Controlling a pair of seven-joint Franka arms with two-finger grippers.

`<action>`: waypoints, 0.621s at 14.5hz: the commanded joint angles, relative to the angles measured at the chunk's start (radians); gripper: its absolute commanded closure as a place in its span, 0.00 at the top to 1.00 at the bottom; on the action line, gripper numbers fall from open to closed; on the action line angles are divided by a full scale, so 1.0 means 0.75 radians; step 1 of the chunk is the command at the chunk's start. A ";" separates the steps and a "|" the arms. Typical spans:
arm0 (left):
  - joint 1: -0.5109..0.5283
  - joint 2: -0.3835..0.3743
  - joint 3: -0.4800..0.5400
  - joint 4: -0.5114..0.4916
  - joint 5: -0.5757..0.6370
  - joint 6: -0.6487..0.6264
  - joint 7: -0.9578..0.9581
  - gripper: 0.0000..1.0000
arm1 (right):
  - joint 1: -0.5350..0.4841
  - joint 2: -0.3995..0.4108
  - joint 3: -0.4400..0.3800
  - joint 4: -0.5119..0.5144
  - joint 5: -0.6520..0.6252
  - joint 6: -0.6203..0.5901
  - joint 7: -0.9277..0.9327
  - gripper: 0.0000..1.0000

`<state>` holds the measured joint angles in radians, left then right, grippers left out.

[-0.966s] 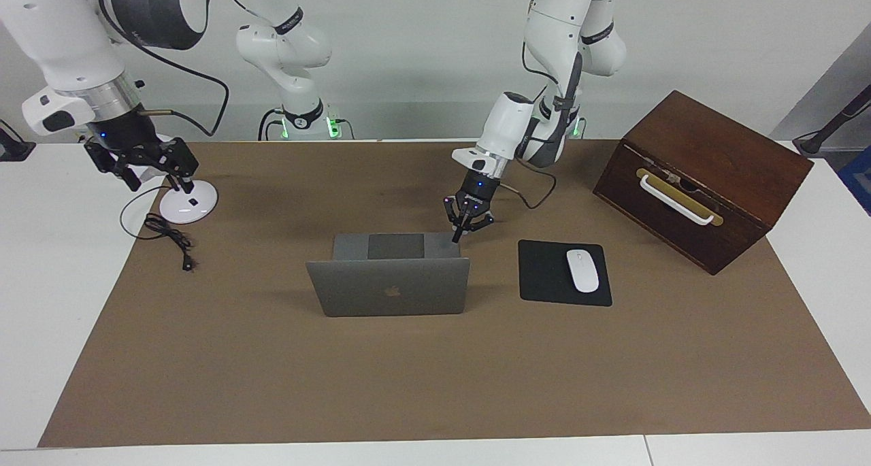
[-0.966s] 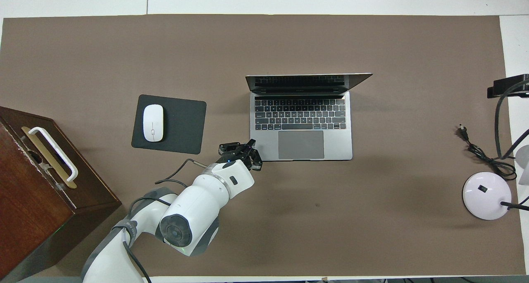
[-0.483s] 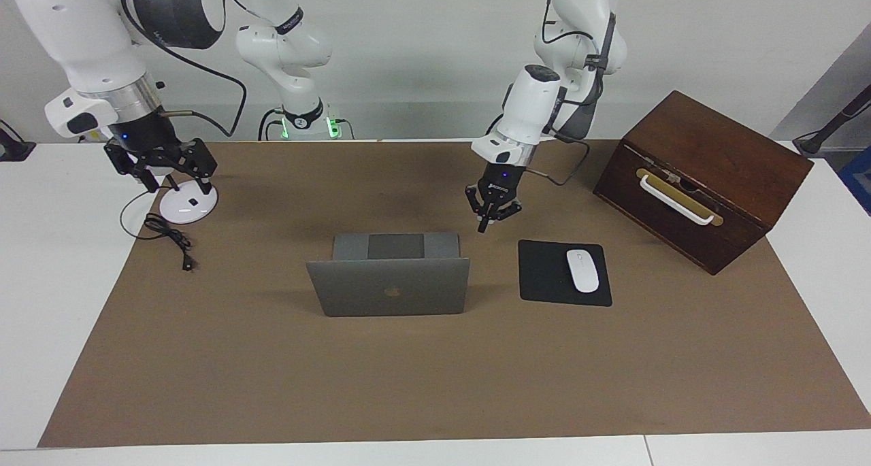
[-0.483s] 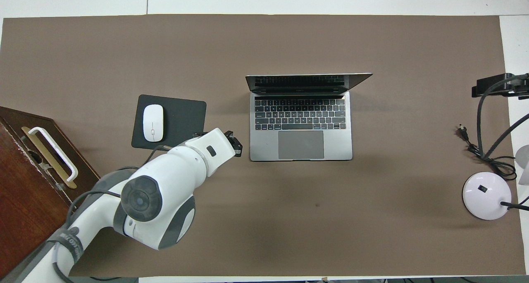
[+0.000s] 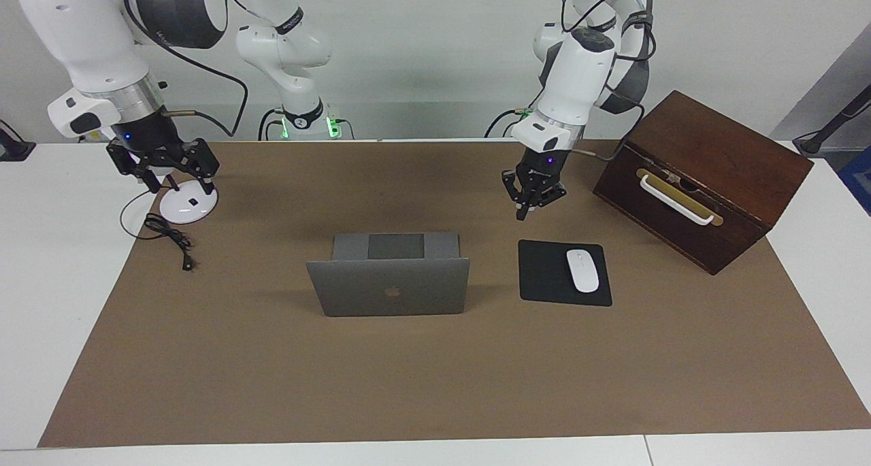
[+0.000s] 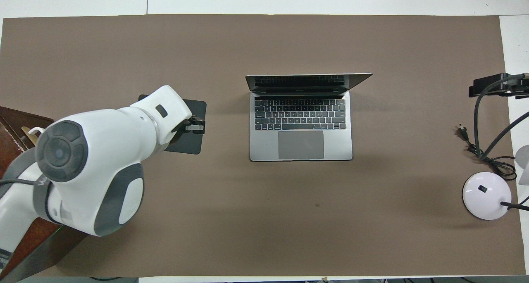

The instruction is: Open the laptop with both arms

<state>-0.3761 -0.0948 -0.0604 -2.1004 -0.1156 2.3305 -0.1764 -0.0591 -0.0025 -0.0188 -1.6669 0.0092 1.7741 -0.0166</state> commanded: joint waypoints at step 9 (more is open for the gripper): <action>0.342 -0.105 -0.007 0.168 -0.012 -0.483 0.133 1.00 | 0.032 -0.023 0.013 -0.021 0.000 0.019 0.036 1.00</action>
<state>-0.1730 -0.1484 -0.0569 -1.9785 -0.1156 2.0221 -0.1177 -0.0357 -0.0032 -0.0139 -1.6665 0.0101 1.7742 -0.0093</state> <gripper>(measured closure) 0.000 0.000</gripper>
